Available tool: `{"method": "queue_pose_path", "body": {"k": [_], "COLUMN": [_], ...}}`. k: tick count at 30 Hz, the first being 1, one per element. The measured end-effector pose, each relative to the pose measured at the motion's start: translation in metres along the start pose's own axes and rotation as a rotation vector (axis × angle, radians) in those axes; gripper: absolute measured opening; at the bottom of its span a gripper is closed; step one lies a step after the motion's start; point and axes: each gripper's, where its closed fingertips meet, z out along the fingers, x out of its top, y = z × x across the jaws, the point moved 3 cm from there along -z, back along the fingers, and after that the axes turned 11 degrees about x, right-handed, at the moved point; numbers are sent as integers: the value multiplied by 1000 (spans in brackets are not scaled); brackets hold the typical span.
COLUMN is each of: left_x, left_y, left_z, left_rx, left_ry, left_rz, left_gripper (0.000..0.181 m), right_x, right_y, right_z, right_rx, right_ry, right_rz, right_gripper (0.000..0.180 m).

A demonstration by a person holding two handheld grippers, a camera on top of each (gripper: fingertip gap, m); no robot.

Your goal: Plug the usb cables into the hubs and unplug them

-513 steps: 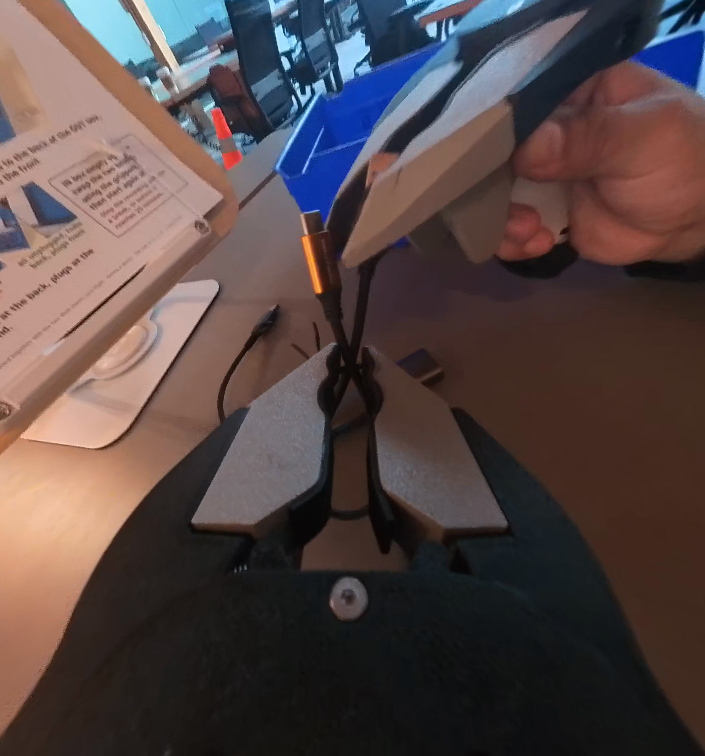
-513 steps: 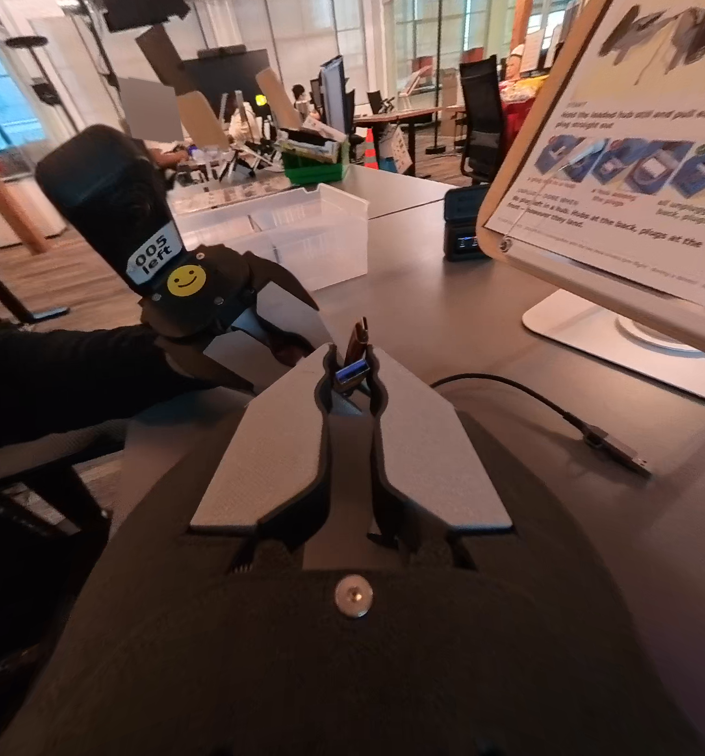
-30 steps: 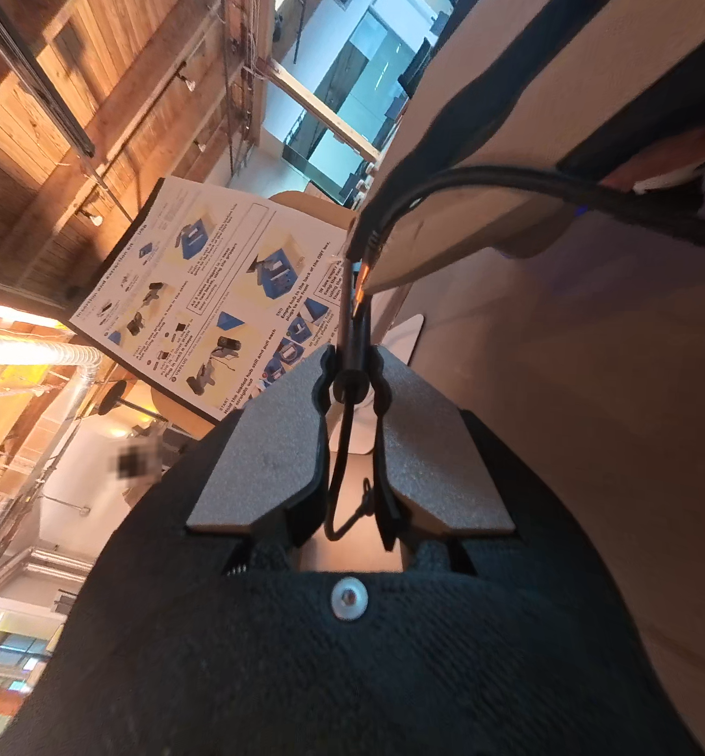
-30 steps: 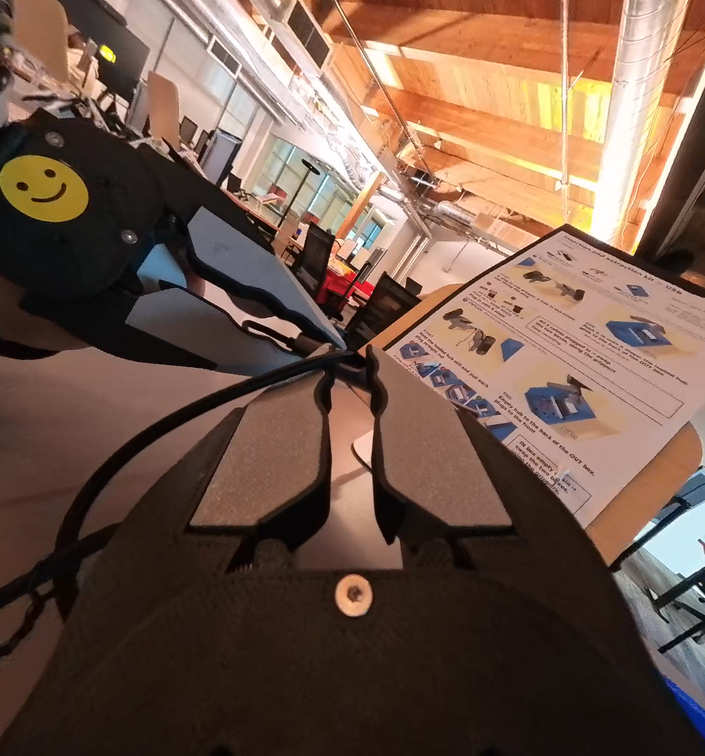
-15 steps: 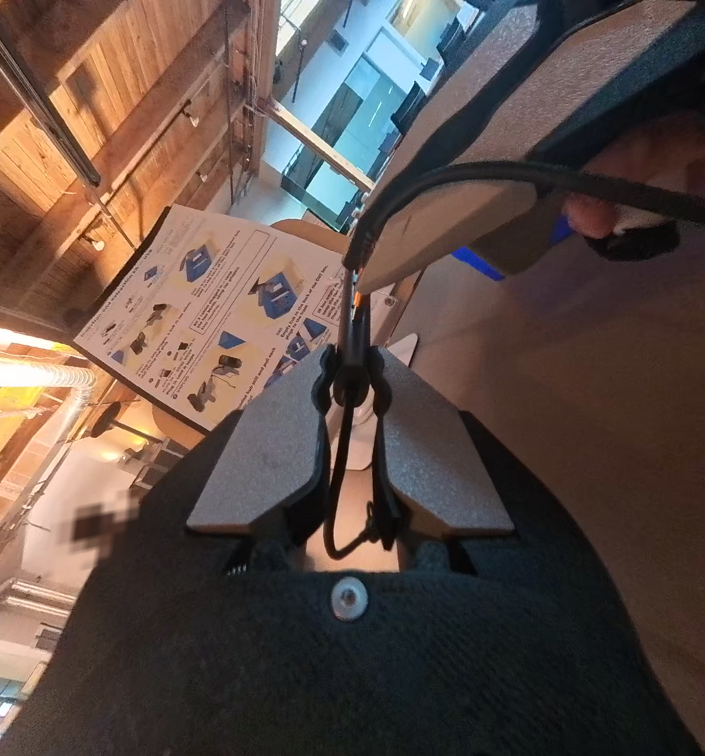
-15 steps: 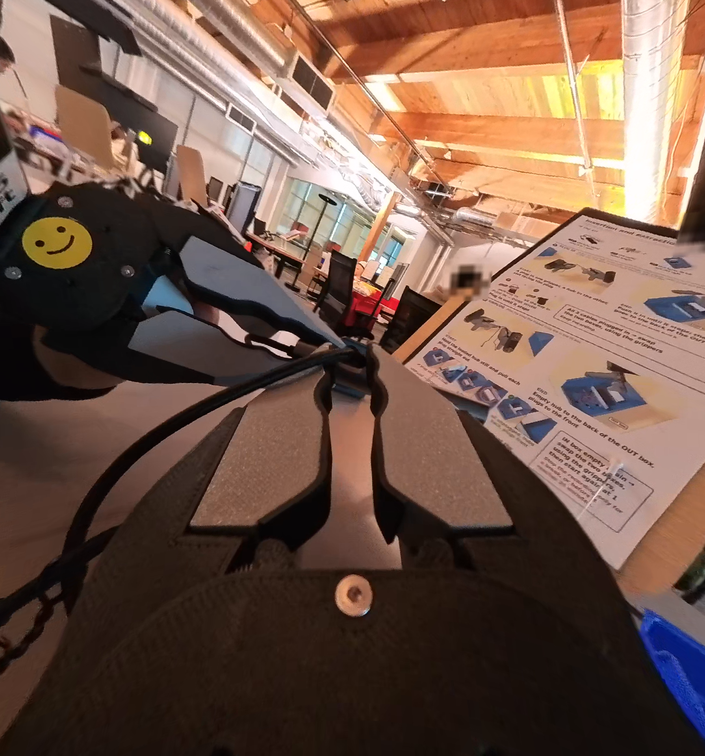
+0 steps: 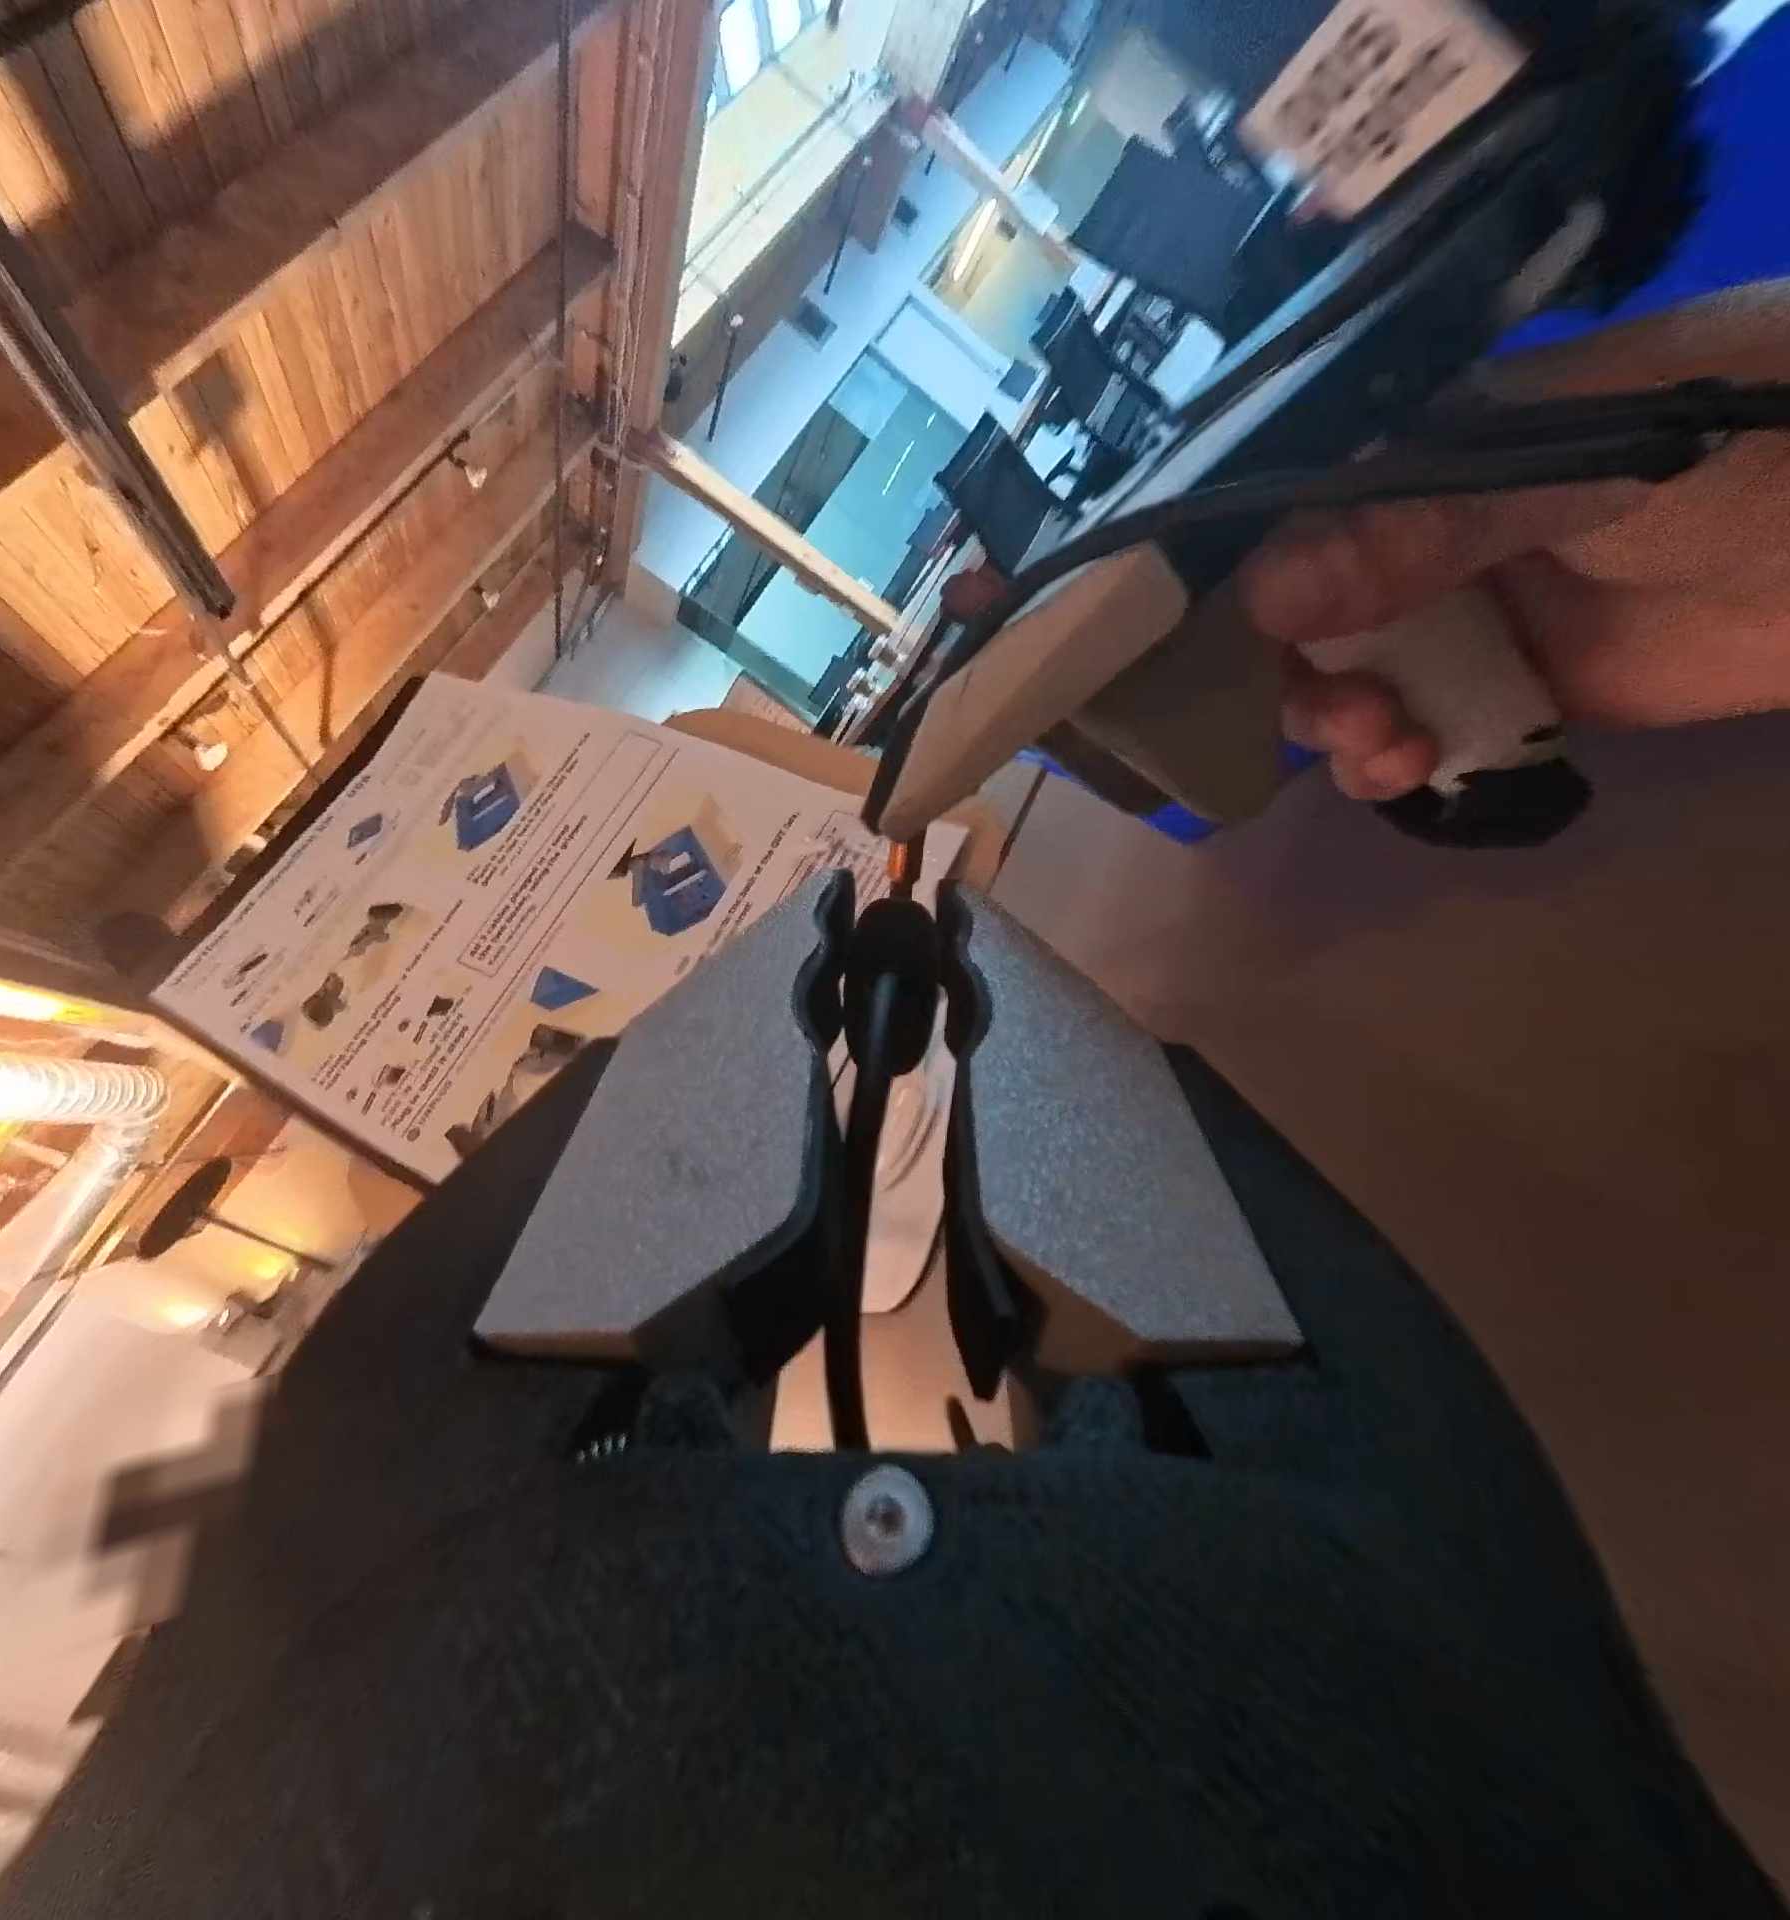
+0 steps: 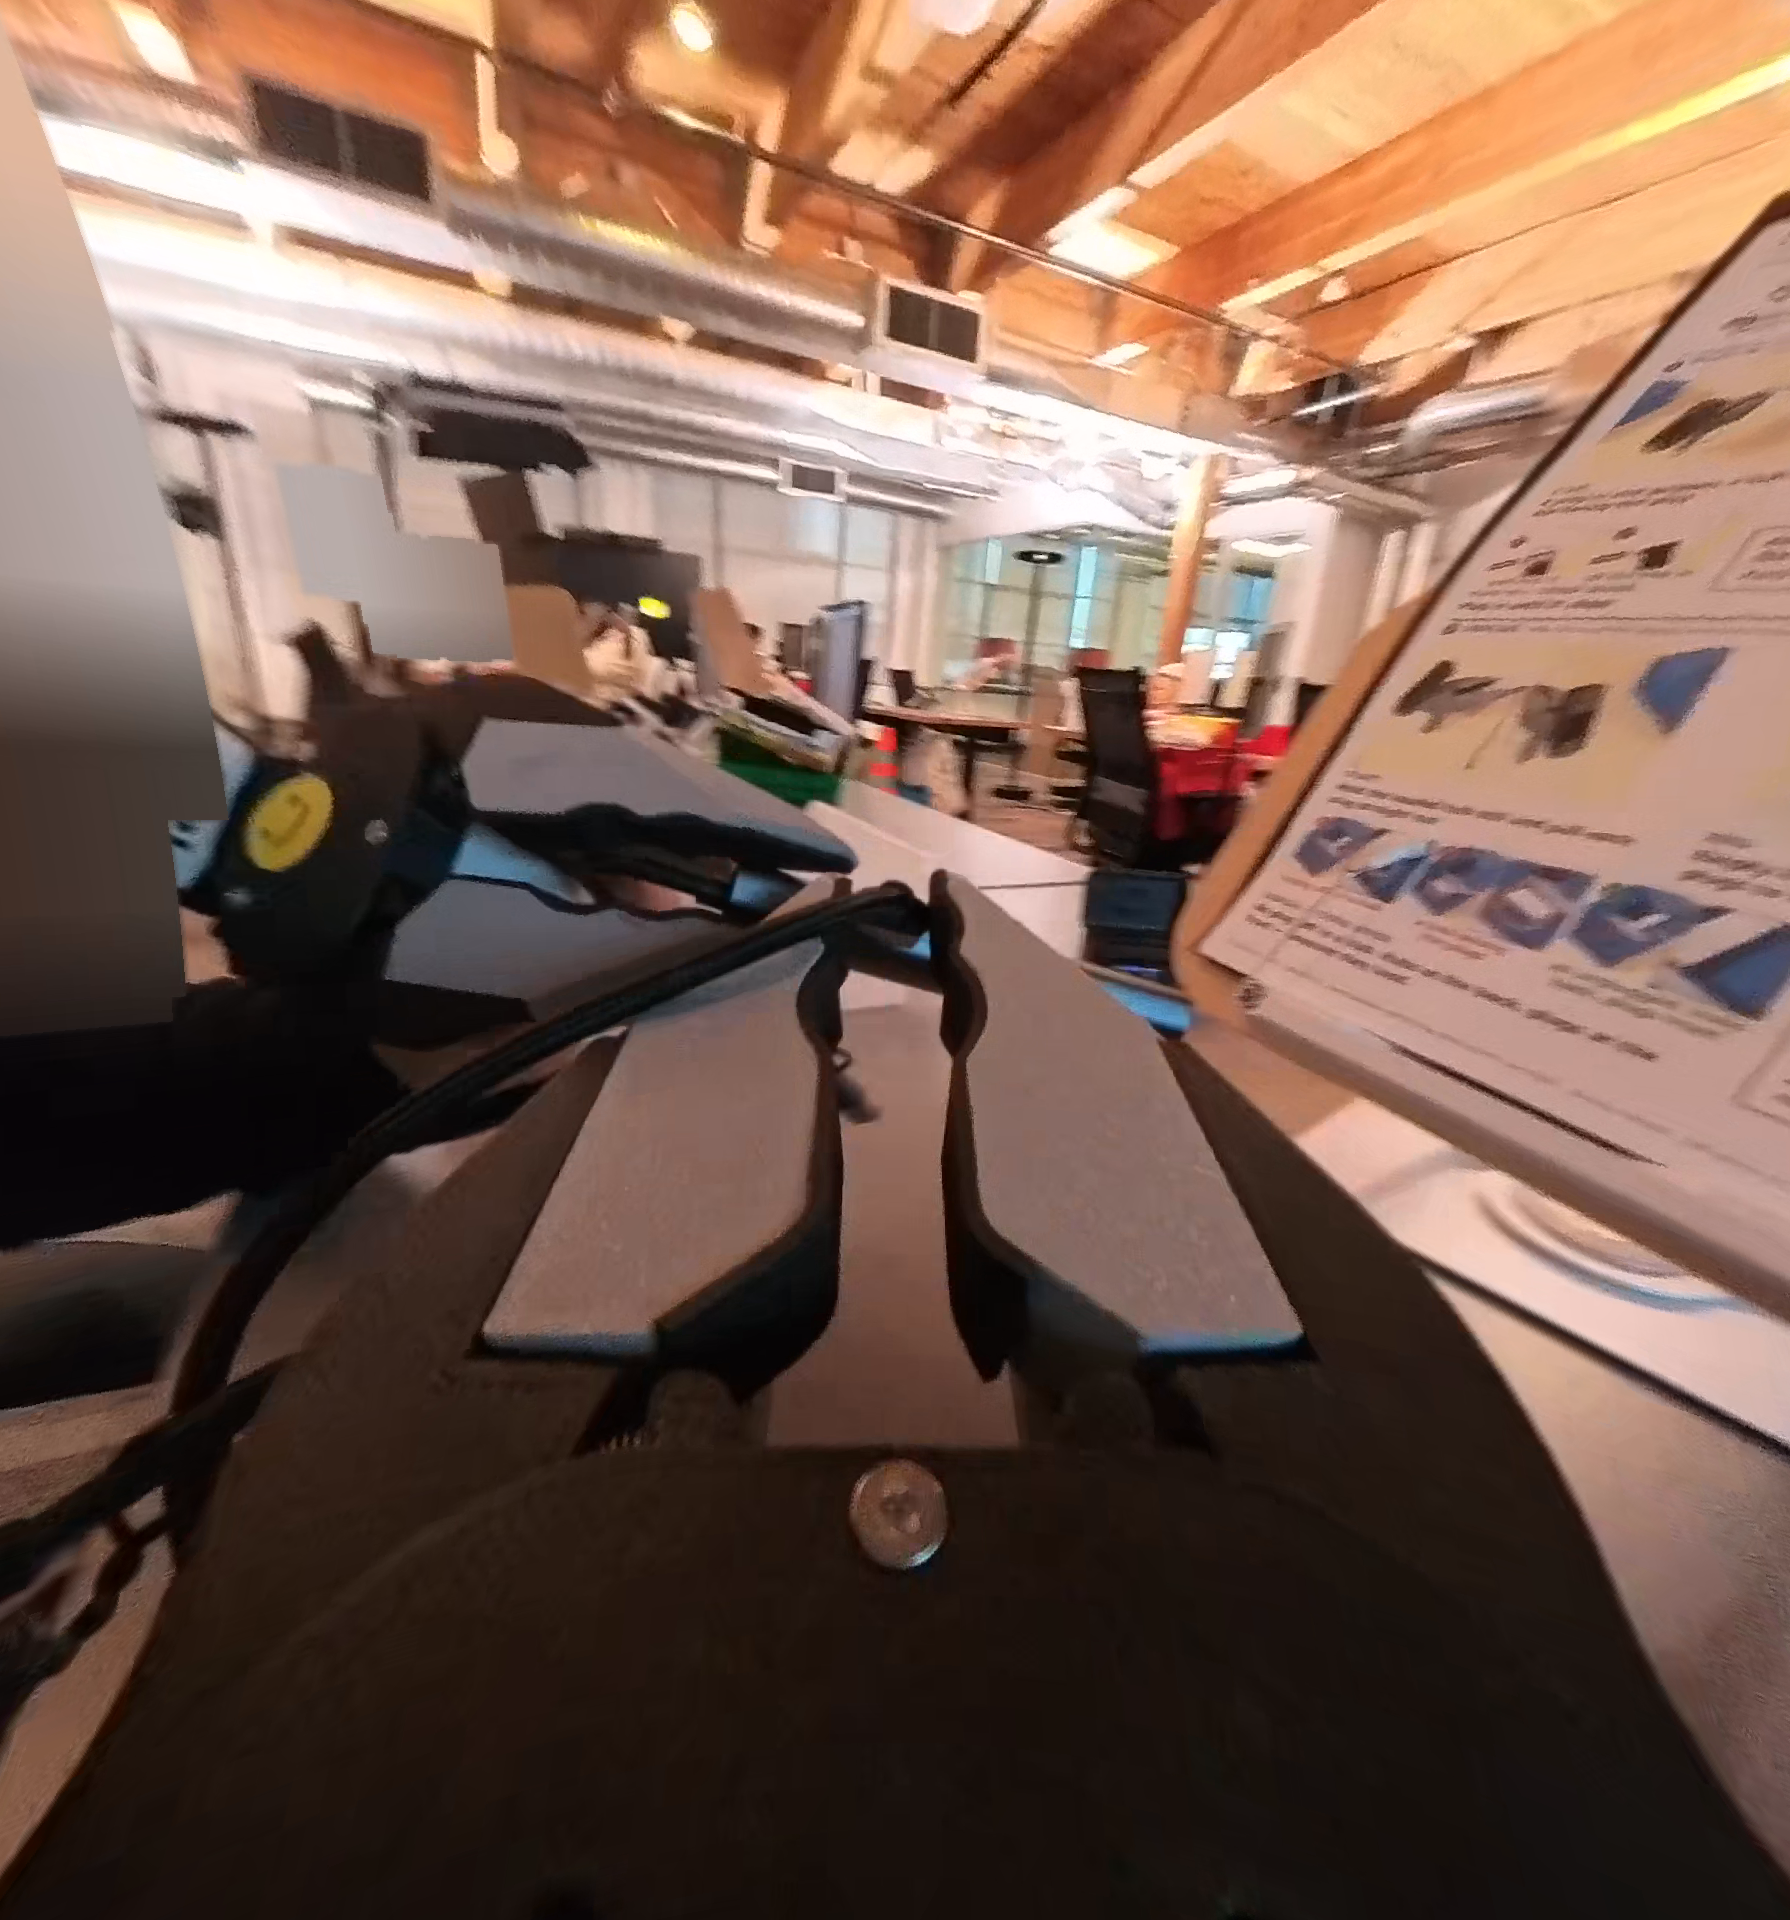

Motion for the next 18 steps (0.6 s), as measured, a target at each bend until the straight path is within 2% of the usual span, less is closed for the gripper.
{"method": "queue_pose_path", "body": {"k": [8,18], "left_x": [-12,-14], "left_y": [3,3], "left_z": [-3,-5], "left_rx": [-48,-92], "left_ry": [32,35], "left_rz": [-52,-151], "left_gripper": [13,13], "right_x": [-14,-19], "right_y": [7,7], "right_z": [2,2], "right_rx": [76,117], "right_ry": [1,13], "right_rz": [180,267], "right_gripper": [11,11]}}
